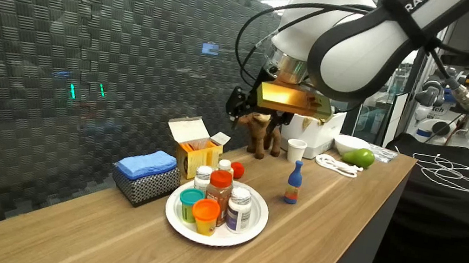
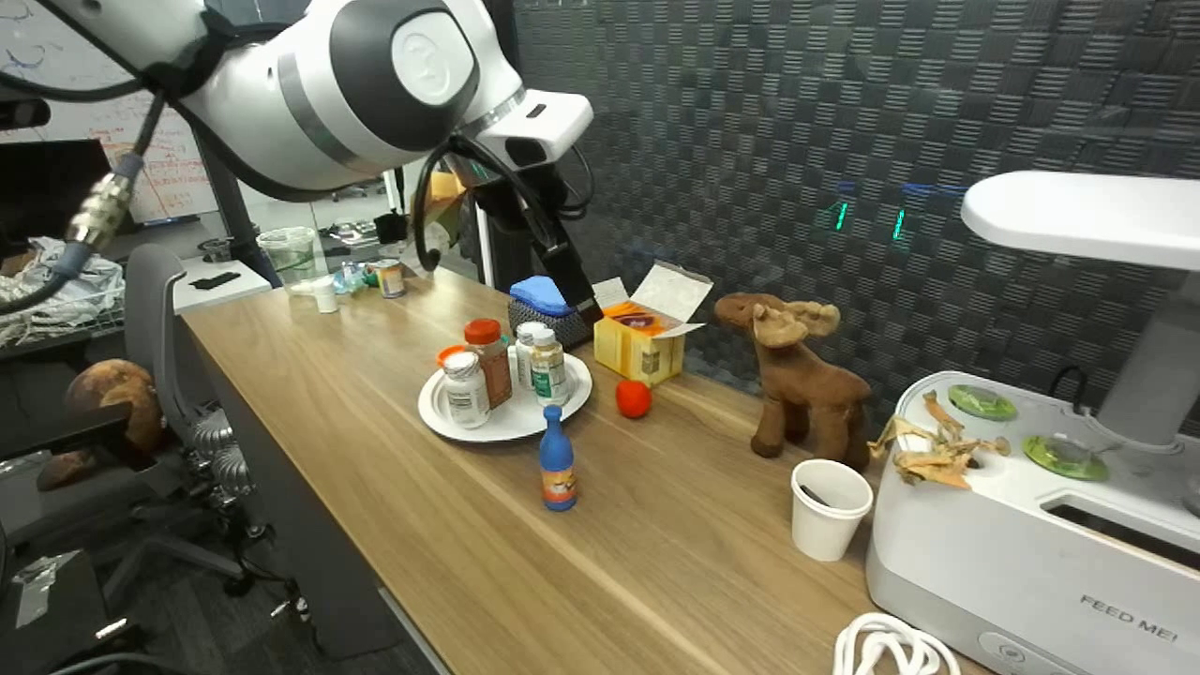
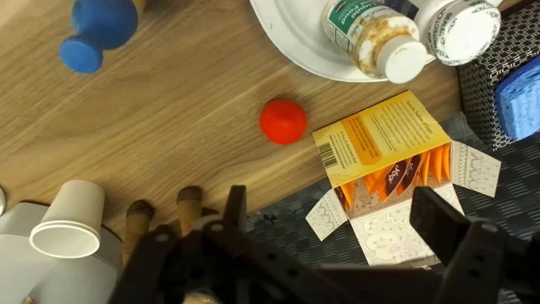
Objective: Put all the containers and the orange plushie that are around the white plate on the white plate
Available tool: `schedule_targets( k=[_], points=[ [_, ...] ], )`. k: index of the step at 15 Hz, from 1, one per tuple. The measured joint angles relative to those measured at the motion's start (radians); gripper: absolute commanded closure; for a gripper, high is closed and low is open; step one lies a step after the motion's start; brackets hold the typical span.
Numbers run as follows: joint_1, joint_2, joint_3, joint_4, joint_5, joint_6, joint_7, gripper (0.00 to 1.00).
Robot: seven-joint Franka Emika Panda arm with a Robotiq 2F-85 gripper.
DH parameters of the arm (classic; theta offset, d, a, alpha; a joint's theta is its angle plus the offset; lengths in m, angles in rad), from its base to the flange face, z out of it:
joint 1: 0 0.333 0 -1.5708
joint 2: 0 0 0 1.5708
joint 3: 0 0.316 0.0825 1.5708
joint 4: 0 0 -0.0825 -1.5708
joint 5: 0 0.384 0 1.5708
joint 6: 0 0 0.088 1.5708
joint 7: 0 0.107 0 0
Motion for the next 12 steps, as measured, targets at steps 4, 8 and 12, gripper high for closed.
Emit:
schedule_targets(
  k=[4,8,12],
  points=[
    [0.006,0.002,0.0,0.002,0.0,0.0,0.009,0.0],
    [-0.004,0.014,0.008,0.0,0.042,-0.008,-0.023,0.0],
    [-0.06,0.075,0.063,0.019,0.25,-0.016,-0.249,0.0]
  ],
)
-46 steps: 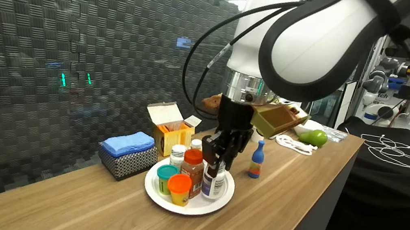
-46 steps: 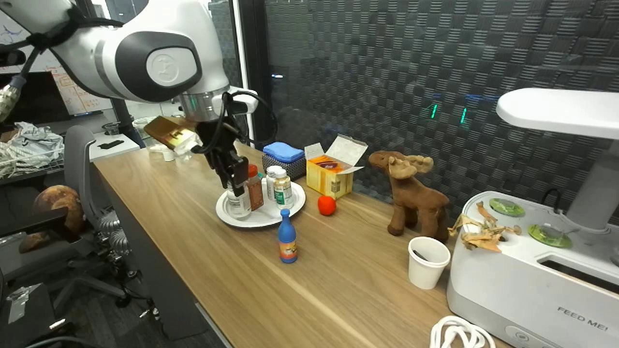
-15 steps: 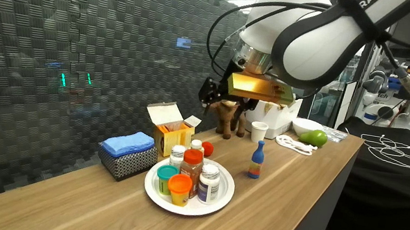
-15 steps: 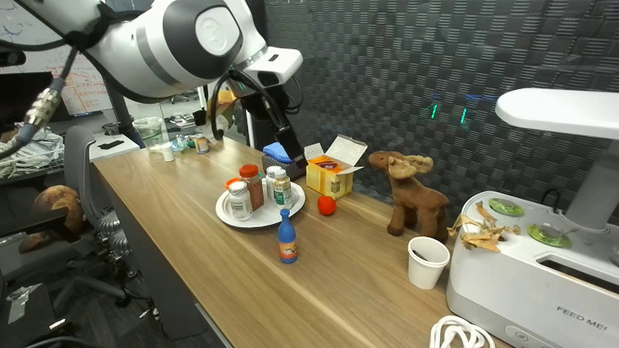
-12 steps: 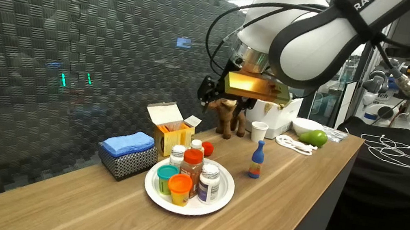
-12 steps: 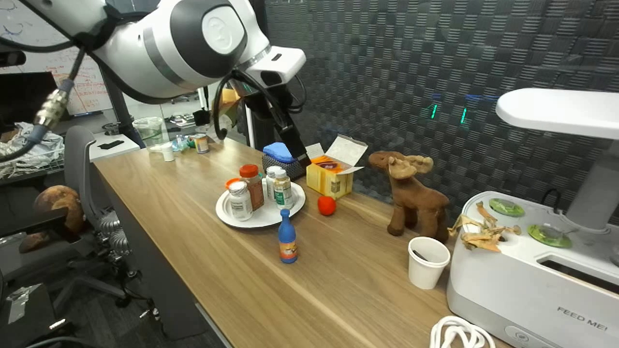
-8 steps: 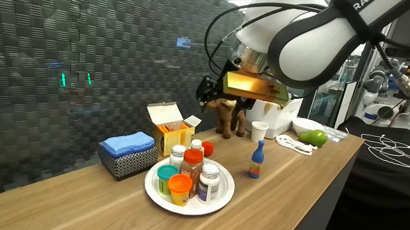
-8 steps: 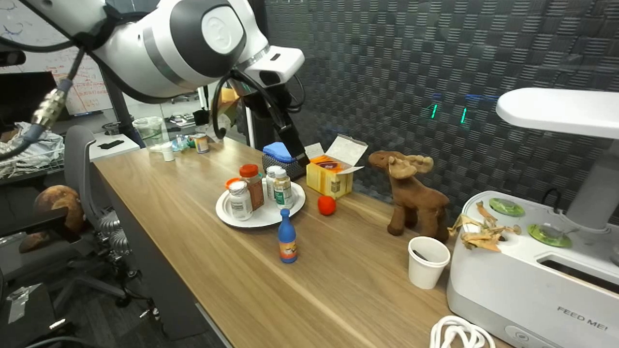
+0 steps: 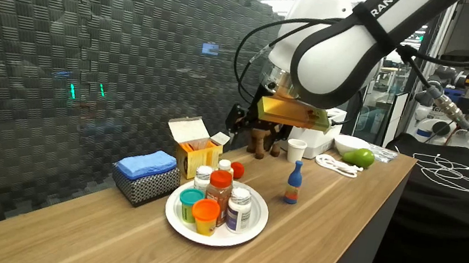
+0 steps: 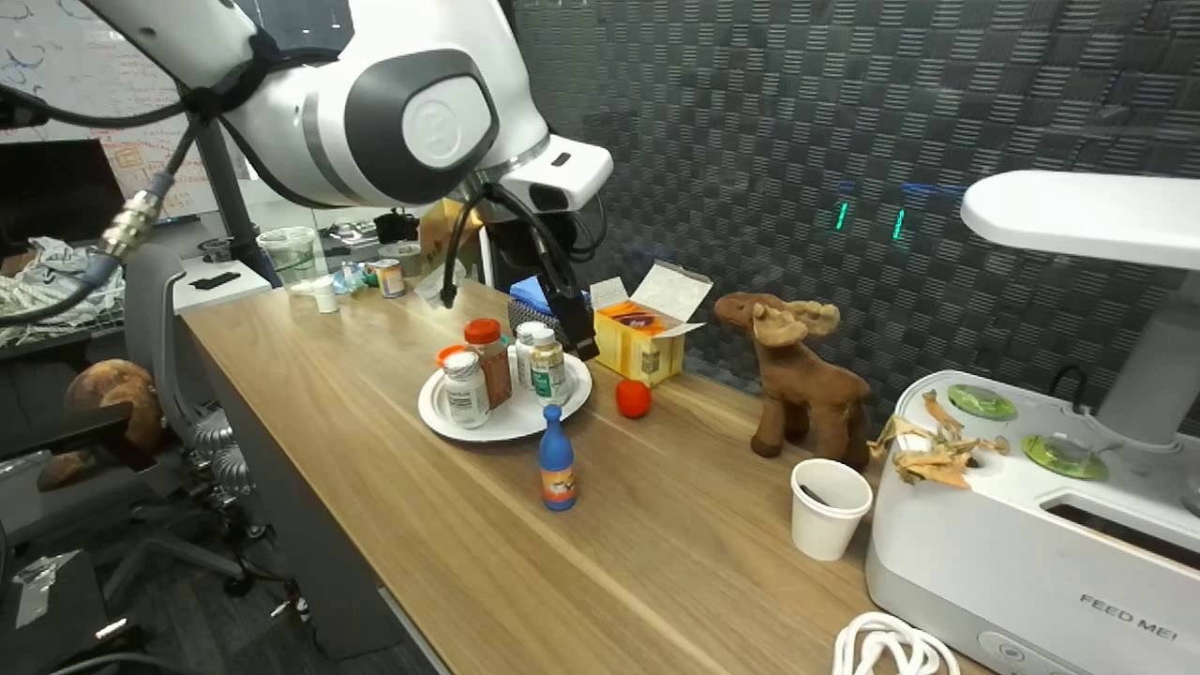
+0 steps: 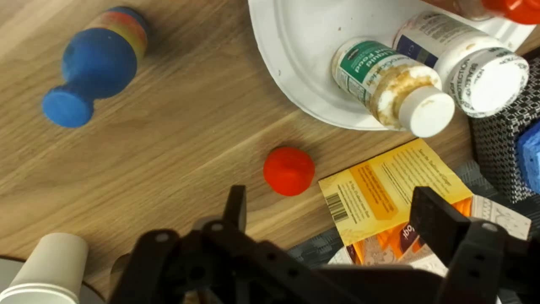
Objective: Put all the containers and the orange plushie that are around the white plate on the white plate
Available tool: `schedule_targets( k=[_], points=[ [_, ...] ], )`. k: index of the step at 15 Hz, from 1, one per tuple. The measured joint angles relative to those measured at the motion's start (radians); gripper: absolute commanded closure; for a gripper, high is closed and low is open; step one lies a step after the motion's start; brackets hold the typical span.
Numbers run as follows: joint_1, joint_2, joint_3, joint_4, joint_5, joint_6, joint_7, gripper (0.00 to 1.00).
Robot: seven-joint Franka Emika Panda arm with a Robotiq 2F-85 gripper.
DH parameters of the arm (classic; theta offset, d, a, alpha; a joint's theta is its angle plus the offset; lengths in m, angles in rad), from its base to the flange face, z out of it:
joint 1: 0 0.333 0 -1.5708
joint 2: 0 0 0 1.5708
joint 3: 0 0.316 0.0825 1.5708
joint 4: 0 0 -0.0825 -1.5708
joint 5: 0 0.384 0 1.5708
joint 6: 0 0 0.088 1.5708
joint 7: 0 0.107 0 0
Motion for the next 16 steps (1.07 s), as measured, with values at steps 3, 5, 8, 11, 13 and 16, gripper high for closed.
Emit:
schedule_targets(
  k=[3,5,8,11,13,16],
  points=[
    [-0.006,0.052,-0.004,0.041,0.026,-0.026,-0.064,0.0],
    [-0.006,0.086,-0.014,0.075,0.026,-0.039,-0.082,0.0],
    [-0.005,0.132,-0.023,0.135,0.026,-0.074,-0.102,0.0],
    [-0.004,0.176,-0.024,0.192,0.026,-0.115,-0.125,0.0],
    [-0.004,0.203,-0.024,0.223,0.026,-0.138,-0.143,0.0],
    [-0.004,0.241,-0.027,0.252,0.026,-0.148,-0.165,0.0]
  ],
)
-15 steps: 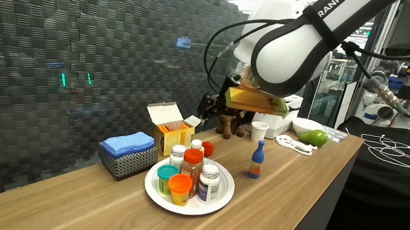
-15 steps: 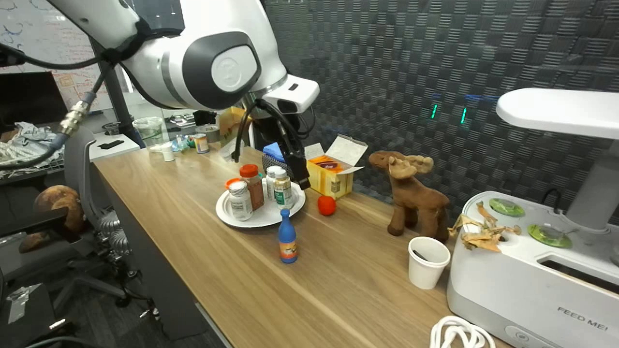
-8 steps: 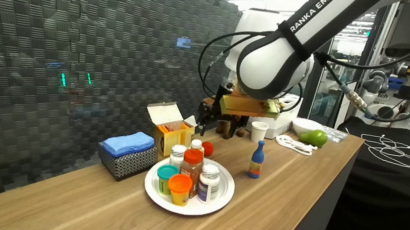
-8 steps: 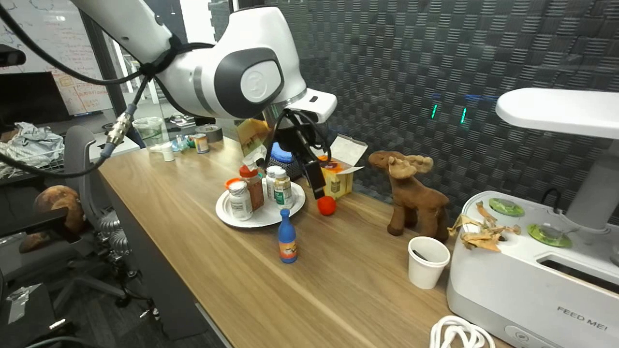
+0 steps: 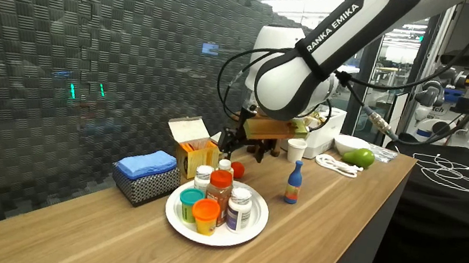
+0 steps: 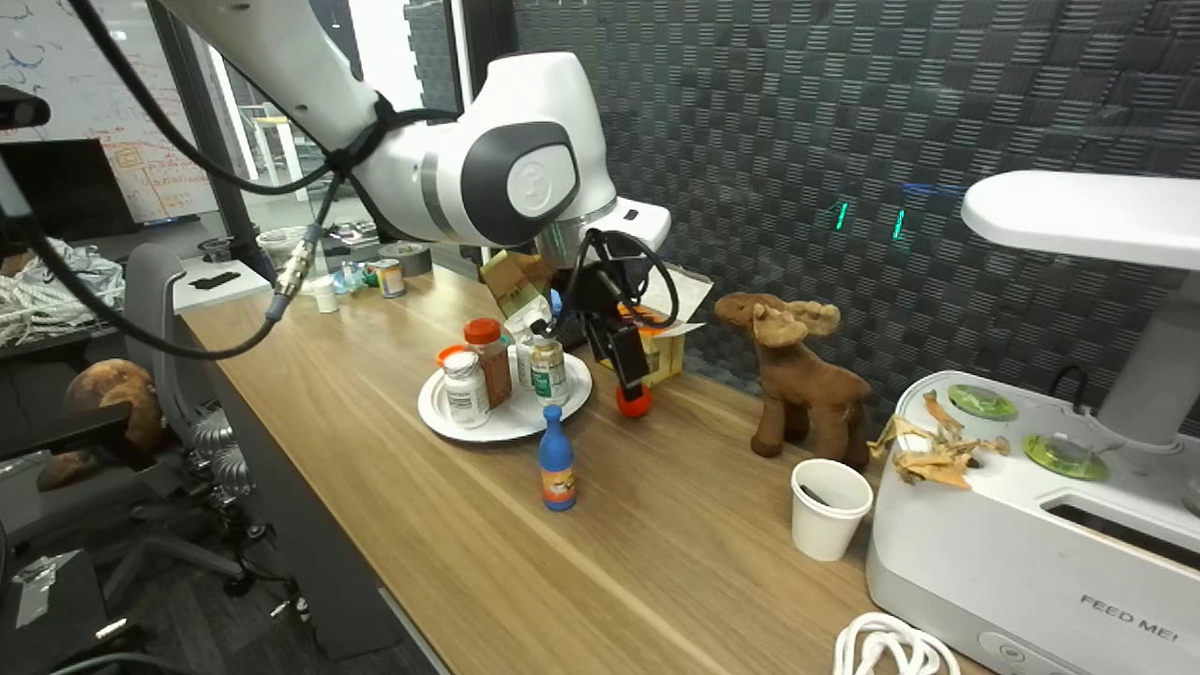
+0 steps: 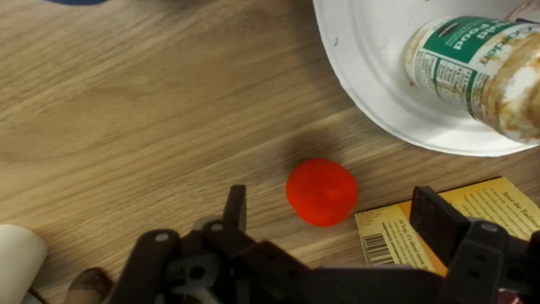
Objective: Put all the containers and the orange plushie that are around the white plate on the white plate
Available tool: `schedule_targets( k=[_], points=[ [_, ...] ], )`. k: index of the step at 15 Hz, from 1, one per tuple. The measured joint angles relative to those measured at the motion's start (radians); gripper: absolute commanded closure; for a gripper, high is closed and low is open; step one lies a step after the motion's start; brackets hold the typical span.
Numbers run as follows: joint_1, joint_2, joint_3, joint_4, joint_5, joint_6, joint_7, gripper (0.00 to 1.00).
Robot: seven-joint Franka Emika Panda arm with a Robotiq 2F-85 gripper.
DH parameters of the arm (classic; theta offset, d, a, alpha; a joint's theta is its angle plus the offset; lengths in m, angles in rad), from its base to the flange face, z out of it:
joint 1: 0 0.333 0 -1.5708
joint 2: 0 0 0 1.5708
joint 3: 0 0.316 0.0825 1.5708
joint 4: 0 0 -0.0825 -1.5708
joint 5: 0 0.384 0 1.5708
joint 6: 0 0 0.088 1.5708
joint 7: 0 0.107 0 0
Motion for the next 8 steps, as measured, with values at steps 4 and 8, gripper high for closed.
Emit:
schedule_targets(
  k=[4,8],
  points=[
    [-0.001,0.04,-0.003,0.028,0.003,0.004,-0.02,0.0],
    [-0.003,0.073,-0.003,0.055,0.017,0.009,-0.039,0.26]
  ],
)
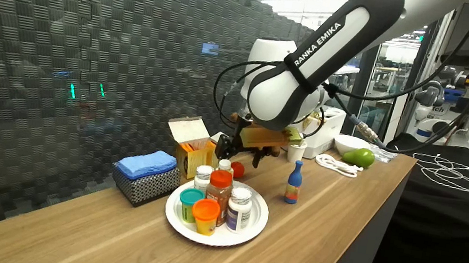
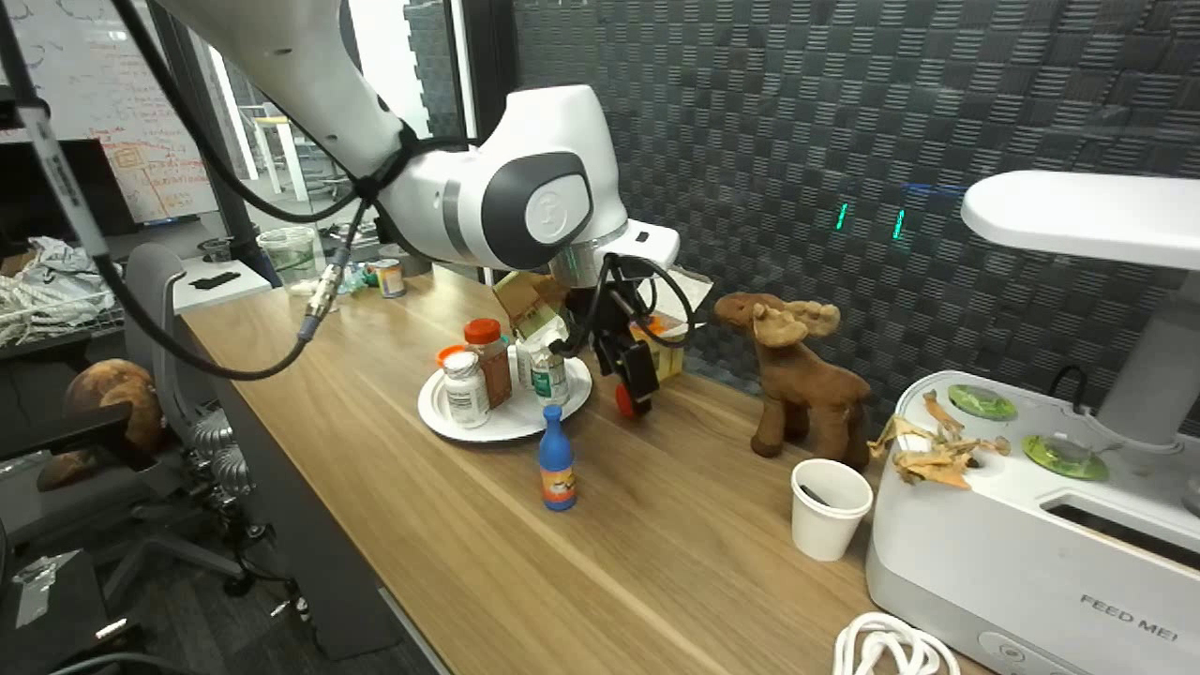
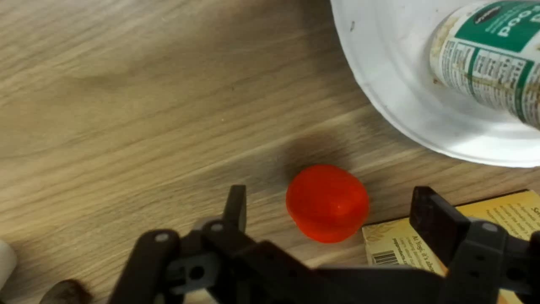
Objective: Put all the containers and the orange plushie that are around the white plate on the white plate
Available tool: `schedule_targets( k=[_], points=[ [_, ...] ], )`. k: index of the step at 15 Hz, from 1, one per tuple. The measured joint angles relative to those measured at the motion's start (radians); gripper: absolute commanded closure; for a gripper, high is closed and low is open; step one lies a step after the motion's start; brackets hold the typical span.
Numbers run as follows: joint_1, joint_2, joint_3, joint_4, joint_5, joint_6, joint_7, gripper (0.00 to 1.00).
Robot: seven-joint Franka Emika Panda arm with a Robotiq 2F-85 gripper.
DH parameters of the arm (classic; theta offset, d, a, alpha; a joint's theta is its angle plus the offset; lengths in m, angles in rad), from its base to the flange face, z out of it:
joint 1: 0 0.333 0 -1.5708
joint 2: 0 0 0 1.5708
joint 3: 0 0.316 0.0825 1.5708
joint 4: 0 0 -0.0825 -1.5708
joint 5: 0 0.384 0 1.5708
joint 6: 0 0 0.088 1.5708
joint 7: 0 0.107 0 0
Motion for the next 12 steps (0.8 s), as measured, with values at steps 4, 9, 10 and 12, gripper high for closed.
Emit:
schedule_targets(
  k=[4,9,10,12],
  points=[
    [-0.002,0.018,0.0,0.019,0.03,0.005,-0.023,0.56],
    [-0.006,0.025,-0.002,0.027,0.052,0.016,-0.039,0.75],
    [-0.006,0.025,-0.004,0.028,0.052,0.017,-0.039,0.75],
    [-0.006,0.021,-0.013,0.029,0.052,0.025,-0.039,0.75]
  ],
)
